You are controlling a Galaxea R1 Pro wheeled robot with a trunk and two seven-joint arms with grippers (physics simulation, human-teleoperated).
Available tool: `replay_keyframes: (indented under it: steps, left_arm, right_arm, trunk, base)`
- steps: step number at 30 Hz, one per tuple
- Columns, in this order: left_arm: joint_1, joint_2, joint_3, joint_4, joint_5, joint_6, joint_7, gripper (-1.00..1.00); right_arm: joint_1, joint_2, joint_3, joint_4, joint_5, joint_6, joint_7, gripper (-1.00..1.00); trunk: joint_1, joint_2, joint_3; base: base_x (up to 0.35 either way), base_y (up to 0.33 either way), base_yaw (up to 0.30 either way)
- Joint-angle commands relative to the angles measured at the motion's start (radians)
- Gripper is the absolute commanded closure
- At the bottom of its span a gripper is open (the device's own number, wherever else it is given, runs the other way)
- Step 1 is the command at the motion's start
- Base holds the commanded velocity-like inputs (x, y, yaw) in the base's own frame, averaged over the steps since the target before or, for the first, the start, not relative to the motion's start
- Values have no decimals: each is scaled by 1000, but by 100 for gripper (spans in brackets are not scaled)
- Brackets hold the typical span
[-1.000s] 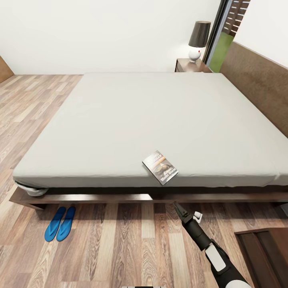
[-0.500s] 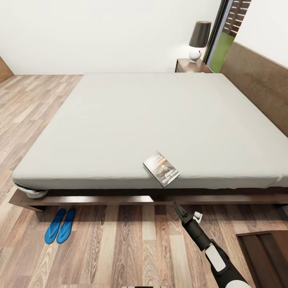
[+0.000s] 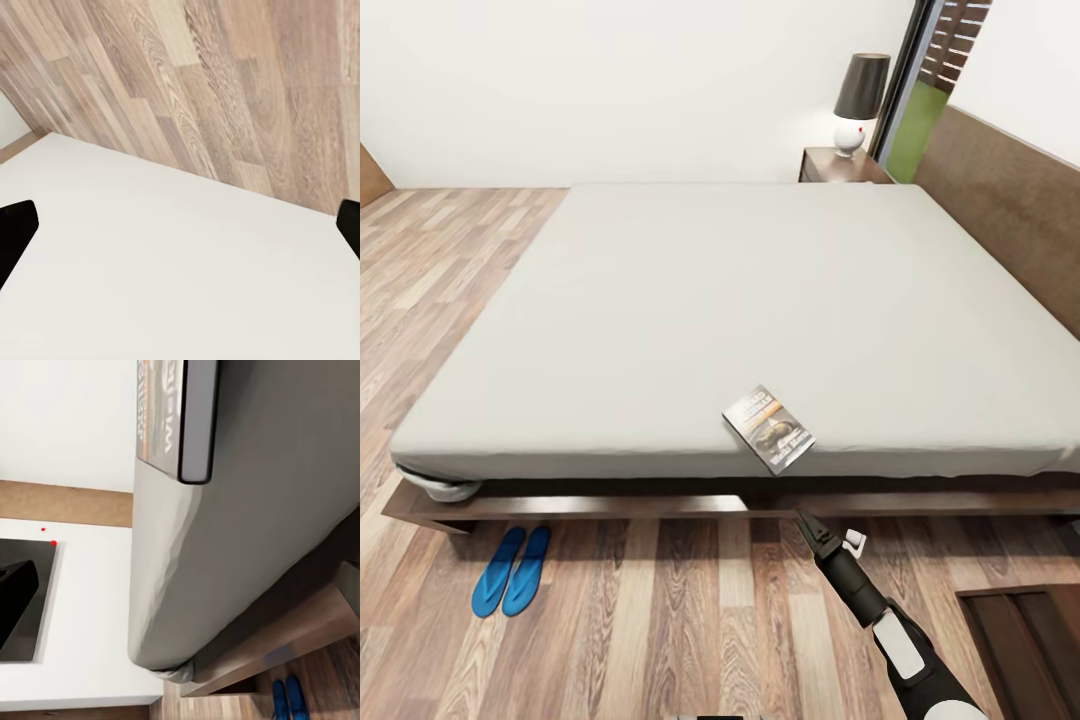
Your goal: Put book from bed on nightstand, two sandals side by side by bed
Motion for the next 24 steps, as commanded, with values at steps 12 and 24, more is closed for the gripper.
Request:
replay_keyframes:
  steps: [12,24]
  left_arm:
    - [0,0,-8,0,8,-5,0,-100]
    - [0,0,-8,0,7,-5,-1,-100]
  right_arm:
    - [-1,1,-5,0,-1,10,4,-100]
    - [-1,0,-5,0,-1,10,4,-100]
  trunk:
    - [0,0,-1]
    - [0,0,-1]
  base:
    - [64,49,0]
    - [69,68,0]
